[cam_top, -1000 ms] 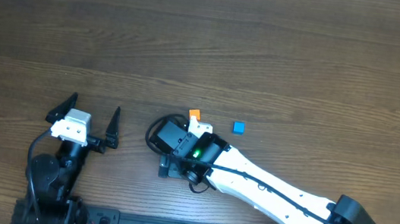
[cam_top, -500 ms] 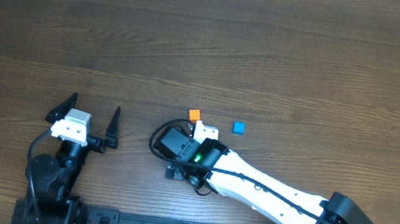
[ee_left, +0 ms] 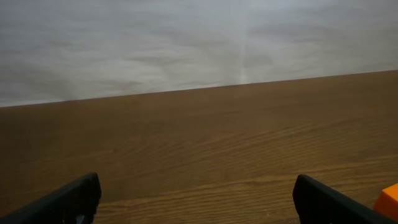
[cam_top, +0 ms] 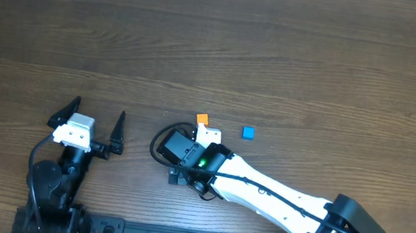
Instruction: Stack Cubes
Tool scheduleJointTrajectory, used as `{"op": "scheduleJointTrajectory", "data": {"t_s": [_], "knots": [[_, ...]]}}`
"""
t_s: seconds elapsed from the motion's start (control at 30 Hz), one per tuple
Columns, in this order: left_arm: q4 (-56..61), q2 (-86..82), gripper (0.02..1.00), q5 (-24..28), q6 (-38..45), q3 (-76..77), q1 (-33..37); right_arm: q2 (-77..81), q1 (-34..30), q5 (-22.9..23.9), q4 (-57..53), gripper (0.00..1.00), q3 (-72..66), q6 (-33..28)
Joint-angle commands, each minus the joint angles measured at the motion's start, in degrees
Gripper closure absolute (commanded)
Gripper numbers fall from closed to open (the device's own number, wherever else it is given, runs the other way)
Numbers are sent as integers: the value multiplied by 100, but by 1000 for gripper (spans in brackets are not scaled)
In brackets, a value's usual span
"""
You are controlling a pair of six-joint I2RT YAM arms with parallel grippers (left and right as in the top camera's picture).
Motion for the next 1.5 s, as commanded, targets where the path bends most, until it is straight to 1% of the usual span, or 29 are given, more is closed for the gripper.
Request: {"op": "scheduleJointTrajectory", "data": {"t_s": [0.03, 0.3, 0.63, 0.77, 1.07, 1.33, 1.5], "knots": [[-7, -35, 18, -31, 79, -33, -22, 264, 39, 109, 55, 7, -37, -66], [-4, -35, 18, -28, 79, -33, -22, 459, 87, 136, 210, 9, -37, -39], [-4, -35, 18, -28, 79, -33, -22, 468, 114, 382, 280, 75, -37, -20], [-4, -35, 18, -31, 79, -33, -22, 468, 111, 389, 275, 108, -37, -20], [-7, -35, 18, -31, 79, -33, -22, 470, 114, 417, 278, 145, -37, -17], [-7, -35, 18, -31, 79, -33, -22, 579, 114, 385, 289, 152, -39, 0], [-7, -35, 18, -31, 79, -33, -22, 581, 120, 385, 286, 198, -39, 0]]}}
